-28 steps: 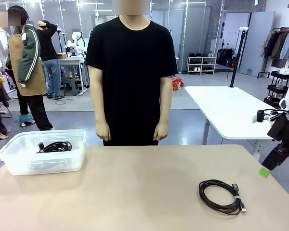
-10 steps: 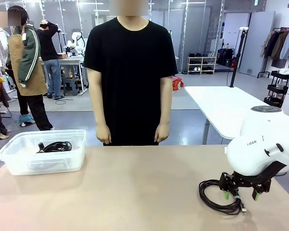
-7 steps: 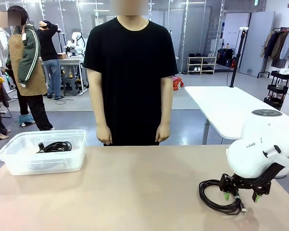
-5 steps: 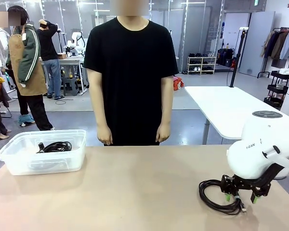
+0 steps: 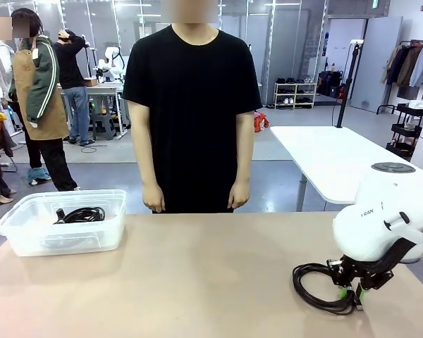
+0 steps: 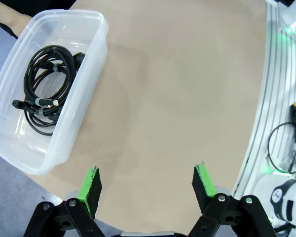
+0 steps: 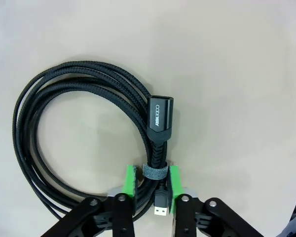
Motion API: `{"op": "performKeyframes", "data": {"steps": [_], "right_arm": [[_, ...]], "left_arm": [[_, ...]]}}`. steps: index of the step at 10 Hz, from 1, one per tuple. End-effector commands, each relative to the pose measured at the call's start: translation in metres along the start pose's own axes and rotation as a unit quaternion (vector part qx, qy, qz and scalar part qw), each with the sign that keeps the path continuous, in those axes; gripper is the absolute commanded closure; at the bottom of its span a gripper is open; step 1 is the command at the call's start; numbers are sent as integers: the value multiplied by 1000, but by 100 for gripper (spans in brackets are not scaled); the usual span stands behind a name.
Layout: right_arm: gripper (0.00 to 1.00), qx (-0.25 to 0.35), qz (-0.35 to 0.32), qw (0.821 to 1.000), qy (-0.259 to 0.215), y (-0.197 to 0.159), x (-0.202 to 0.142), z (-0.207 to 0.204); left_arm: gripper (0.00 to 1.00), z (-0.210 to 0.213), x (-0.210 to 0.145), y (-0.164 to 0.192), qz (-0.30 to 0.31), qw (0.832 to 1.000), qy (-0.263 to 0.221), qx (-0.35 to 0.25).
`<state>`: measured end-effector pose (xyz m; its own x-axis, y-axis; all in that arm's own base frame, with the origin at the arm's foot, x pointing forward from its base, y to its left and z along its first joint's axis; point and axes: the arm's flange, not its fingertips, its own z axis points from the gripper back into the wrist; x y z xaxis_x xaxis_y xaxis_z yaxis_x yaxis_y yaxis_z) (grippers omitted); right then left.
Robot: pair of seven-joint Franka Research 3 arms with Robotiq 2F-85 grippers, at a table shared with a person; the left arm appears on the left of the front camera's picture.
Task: Organize and store the cables.
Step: Place the USB Extension Cable into the Organizing box.
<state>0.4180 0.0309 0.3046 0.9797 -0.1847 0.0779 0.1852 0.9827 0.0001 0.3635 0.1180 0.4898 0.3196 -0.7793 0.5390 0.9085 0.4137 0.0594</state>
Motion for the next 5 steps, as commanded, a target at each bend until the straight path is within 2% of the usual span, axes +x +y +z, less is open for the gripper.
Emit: {"op": "performKeyframes", "data": {"steps": [1, 4, 5], "right_arm": [[100, 4, -27, 1000, -6, -1, -3, -9], [100, 6, -25, 1000, -11, 0, 0, 4], [100, 13, -7, 1000, 2, 3, 0, 16]], "left_arm": [[6, -2, 1, 1, 4, 1000, -6, 1], [6, -2, 1, 1, 4, 1000, -6, 1], [6, -2, 1, 1, 4, 1000, -6, 1]]}}
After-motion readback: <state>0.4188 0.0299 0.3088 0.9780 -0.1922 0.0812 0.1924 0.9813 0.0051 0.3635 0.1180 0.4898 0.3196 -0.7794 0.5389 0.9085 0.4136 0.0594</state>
